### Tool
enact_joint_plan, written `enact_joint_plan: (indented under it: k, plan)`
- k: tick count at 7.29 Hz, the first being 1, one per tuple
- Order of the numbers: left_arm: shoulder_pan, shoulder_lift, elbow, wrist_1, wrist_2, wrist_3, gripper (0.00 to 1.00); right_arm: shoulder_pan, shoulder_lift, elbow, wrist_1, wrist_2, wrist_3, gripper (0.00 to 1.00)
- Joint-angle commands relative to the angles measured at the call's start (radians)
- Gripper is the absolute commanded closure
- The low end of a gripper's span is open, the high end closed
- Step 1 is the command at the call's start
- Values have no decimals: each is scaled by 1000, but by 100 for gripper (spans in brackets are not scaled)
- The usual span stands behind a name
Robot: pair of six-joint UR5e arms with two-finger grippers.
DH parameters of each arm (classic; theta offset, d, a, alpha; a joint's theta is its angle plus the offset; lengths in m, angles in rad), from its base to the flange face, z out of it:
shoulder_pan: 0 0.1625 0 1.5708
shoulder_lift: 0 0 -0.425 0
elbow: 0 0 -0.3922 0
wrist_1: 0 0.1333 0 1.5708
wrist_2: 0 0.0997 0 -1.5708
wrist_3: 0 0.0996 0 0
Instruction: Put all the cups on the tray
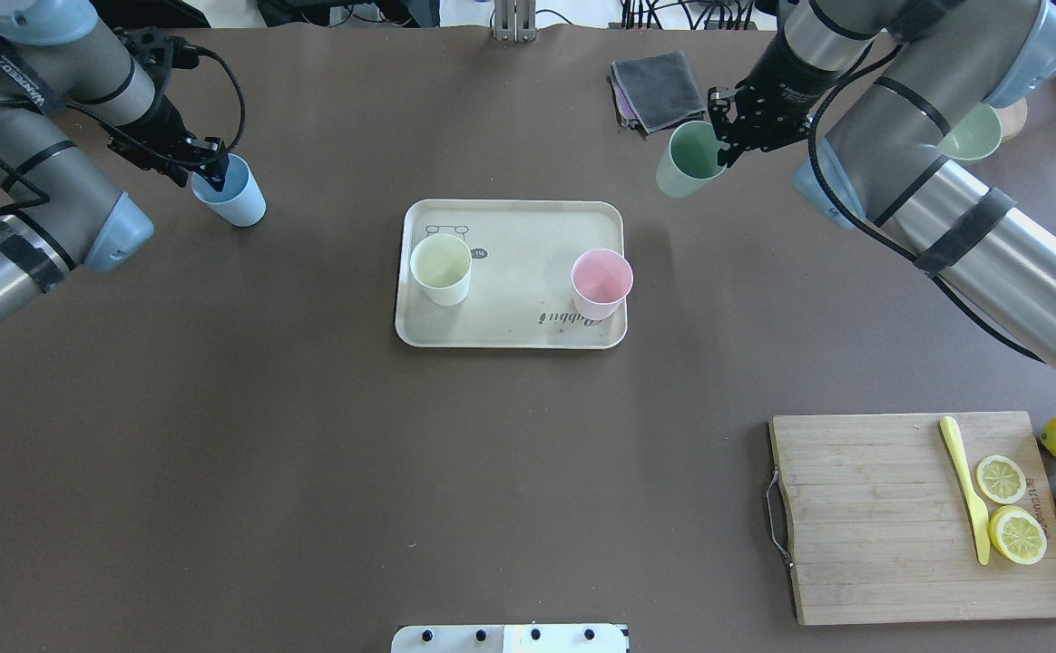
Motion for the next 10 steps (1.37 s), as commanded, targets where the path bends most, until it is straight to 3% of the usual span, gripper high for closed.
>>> enact_joint_plan:
  k: [1, 4, 6, 7, 8, 10]
  plan:
    - [7, -14, -3, 21, -56, 1, 100, -62, 45, -6, 5, -11, 87, 100]
    - [-3, -161, -5, 110, -88, -37, 100, -133, 60, -7, 11, -106, 111, 100]
    - [77, -264, 21, 110, -75, -170, 100, -159, 60, -7, 11, -111, 111, 100]
    - [105, -281, 23, 104, -59, -211, 100, -168, 60, -7, 11, -111, 111, 88]
    - [149, -297, 24, 96, -14, -249, 100, -168, 60, 0, 12, -108, 108, 1]
    - [211, -297, 38, 35, 56, -315, 100, -133, 59, 16, 41, -77, 95, 0]
